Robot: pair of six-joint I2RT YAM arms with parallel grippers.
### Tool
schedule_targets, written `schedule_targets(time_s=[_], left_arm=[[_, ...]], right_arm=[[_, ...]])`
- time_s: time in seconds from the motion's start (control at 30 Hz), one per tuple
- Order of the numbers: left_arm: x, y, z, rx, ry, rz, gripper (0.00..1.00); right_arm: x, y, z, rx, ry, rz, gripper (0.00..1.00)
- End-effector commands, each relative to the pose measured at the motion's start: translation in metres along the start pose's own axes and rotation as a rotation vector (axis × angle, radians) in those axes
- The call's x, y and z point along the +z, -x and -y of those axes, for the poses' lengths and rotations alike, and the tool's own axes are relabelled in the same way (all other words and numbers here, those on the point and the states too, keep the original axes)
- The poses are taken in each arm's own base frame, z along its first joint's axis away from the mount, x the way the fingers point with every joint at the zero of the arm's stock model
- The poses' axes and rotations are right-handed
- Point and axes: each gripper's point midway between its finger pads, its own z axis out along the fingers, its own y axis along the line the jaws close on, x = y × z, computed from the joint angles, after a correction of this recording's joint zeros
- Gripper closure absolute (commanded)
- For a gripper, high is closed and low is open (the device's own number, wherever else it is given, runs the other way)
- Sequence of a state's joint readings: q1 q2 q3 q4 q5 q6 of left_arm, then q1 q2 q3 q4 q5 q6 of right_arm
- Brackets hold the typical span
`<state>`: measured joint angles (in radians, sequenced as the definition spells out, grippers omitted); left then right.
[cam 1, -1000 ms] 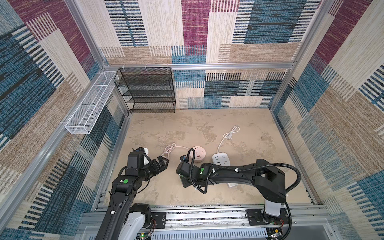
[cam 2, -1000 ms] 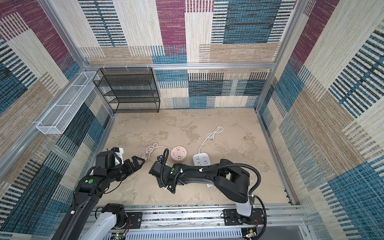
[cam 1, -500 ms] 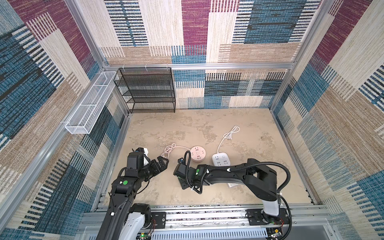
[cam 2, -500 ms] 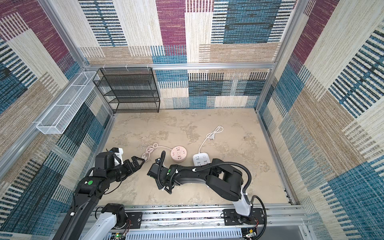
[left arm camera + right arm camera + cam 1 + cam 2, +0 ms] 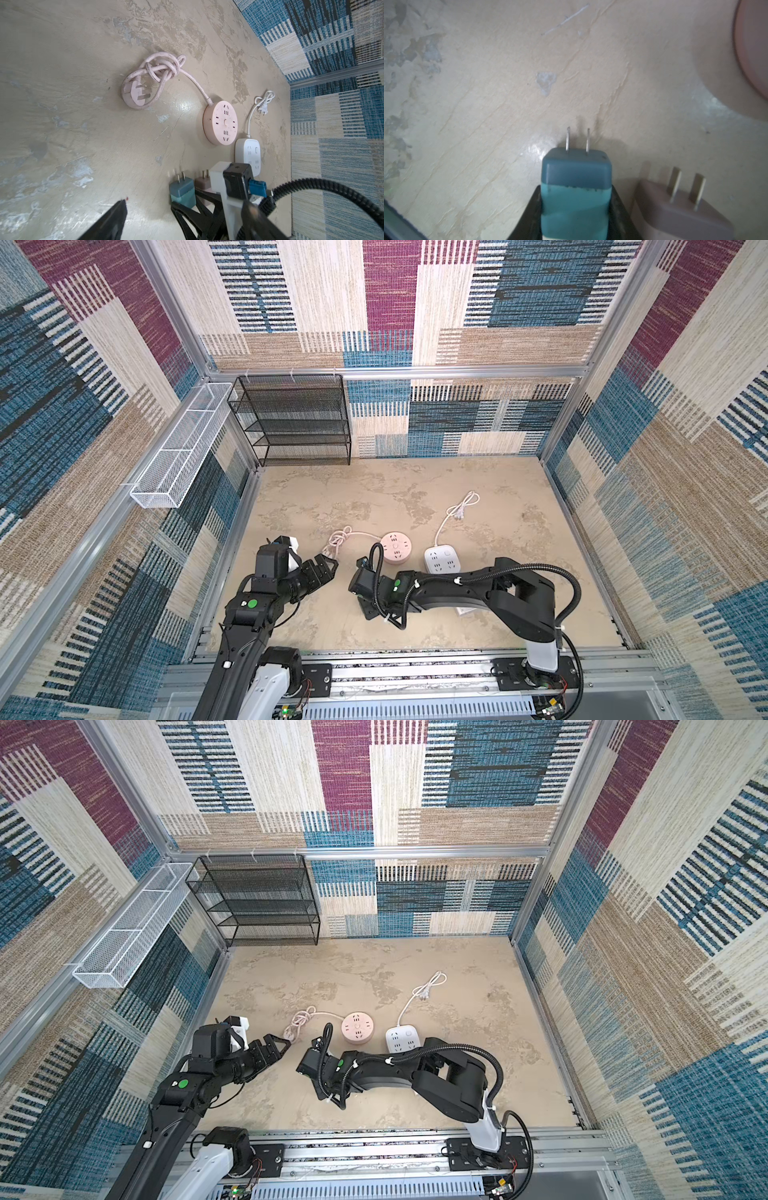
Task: Insert the plug
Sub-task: 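Lift the teal adapter with the right gripper toward the left gripper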
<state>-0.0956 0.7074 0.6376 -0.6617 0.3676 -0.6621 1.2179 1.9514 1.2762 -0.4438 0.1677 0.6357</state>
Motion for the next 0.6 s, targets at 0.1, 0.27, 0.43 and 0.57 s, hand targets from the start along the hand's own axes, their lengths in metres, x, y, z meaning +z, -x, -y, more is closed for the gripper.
schedule_targets(time_s=[0.1,0.27,0.43,0.57], left_arm=[[0.007,0.002,0.022,0.008,-0.092,-0.065,0.24],[0.012,0.001,0.040,0.033,-0.155,-0.123,0.16],[0.010,-0.003,0.067,0.125,-0.194,-0.133,0.13],[0.008,-0.007,0.083,0.156,-0.257,-0.134,0.13]], right_arm=[[-0.049,0.012,0.001,-0.113,0.048,0.069,1.00],[-0.096,0.016,0.008,-0.197,0.100,0.114,1.00],[-0.129,0.021,0.020,-0.235,0.108,0.140,1.00],[-0.142,0.020,0.022,-0.278,0.126,0.143,1.00]])
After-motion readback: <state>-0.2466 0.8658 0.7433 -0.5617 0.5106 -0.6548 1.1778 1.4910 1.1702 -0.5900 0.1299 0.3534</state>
